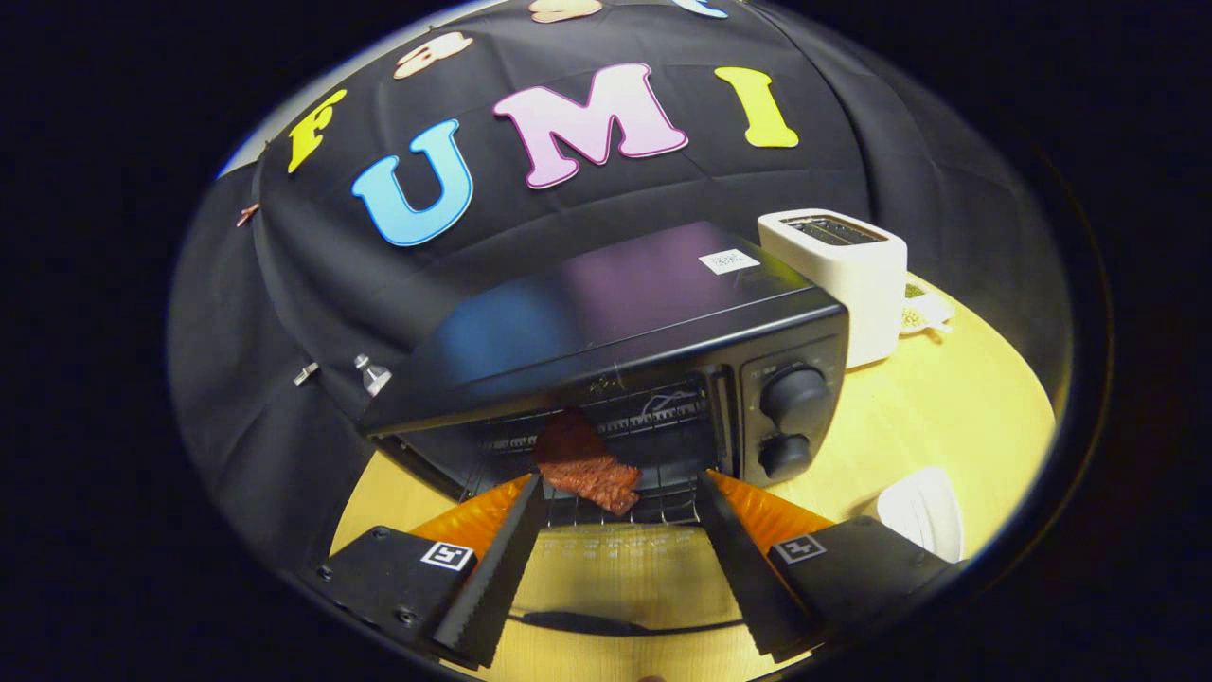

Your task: Open the toaster oven, put the food inside, and close the toaster oven door.

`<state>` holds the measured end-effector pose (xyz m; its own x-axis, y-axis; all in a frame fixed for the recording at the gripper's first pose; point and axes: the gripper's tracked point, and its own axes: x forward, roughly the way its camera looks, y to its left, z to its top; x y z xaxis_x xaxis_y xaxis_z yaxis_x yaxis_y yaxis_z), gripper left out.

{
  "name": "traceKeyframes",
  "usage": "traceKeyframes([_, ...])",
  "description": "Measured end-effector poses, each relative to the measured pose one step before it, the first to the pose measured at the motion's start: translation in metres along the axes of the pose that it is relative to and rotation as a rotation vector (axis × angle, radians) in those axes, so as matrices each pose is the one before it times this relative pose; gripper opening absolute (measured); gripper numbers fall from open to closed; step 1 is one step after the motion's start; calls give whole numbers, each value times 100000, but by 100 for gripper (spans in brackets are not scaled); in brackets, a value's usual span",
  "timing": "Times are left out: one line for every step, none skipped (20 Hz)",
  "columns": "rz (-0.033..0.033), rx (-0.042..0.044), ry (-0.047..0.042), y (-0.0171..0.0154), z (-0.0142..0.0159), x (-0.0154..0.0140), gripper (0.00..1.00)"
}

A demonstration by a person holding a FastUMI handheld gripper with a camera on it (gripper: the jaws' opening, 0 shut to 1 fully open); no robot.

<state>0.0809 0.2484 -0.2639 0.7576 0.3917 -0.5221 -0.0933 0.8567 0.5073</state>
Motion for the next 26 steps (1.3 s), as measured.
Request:
traceKeyframes([-143,-1239,640,224,-267,-1045,98])
traceKeyframes([-240,-1055,1048,315,-368,-914,98])
traceKeyframes([84,-1179,1160,414,-528,-1000,98])
traceKeyframes([-33,-1703,1978,413,-765,-719,98])
traceKeyframes([-336,-2205,2473,351,-933,-714,98])
traceKeyframes([454,-1522,2088,448,-923,-647,98])
traceKeyframes([526,-1329,2151,502,-982,-546,98])
traceKeyframes([-47,-833,2076,296,-1073,-252,98])
traceKeyframes([603,-808,2653,501,-1310,-290,98])
traceKeyframes([220,-719,3255,378,-1365,-89,99])
traceKeyframes([-390,-251,3204,267,-1300,-141,99])
traceKeyframes([-170,-160,2770,366,-1267,-161,99])
traceKeyframes([61,-682,1428,261,-930,-24,99])
traceKeyframes([-684,-1209,2008,106,-821,352,99])
traceKeyframes([-479,-667,2526,-26,-797,517,98])
traceKeyframes([-544,335,2571,94,-687,477,99])
traceKeyframes([-688,1264,1852,147,-500,497,99])
traceKeyframes([-421,1736,981,211,-187,645,99])
traceKeyframes([-281,1063,1081,310,-382,481,99])
traceKeyframes([-1158,-201,1558,42,-301,770,99])
traceKeyframes([-1632,-731,1066,-91,-312,772,98])
traceKeyframes([-1617,-811,605,-38,-94,638,99])
traceKeyframes([-1953,-572,730,-163,-112,533,99])
traceKeyframes([-1622,-647,712,-130,-98,600,99])
traceKeyframes([-1371,-959,920,-59,-171,570,99])
traceKeyframes([-1915,-1306,720,-248,-125,557,99])
